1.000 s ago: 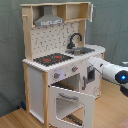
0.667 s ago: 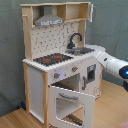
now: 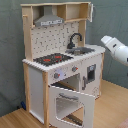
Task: Play with the kitchen
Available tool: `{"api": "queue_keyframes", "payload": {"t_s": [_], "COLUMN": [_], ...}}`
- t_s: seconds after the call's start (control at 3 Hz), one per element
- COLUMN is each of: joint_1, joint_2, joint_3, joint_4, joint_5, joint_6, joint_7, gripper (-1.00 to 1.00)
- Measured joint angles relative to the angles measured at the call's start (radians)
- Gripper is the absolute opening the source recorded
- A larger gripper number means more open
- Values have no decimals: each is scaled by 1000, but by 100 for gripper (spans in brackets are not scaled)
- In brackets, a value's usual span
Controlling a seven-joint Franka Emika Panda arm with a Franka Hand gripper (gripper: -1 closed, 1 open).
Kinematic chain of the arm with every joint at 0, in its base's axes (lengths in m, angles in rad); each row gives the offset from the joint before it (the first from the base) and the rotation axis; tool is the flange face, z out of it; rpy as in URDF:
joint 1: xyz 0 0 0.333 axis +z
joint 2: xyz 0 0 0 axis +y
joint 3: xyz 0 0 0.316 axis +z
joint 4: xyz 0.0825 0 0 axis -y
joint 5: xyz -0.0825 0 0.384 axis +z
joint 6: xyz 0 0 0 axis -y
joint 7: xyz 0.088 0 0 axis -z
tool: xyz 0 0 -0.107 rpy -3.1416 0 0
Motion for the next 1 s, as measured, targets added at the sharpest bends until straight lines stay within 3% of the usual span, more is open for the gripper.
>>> {"api": "queue_keyframes", "payload": {"t_s": [1.0], "joint_1": [-28], "joint_2": [-81], "joint_3": [-254], "joint_4": [18], "joint_5": [-175], "joint_6": [-13], "joint_7": [10], "gripper": [100]}}
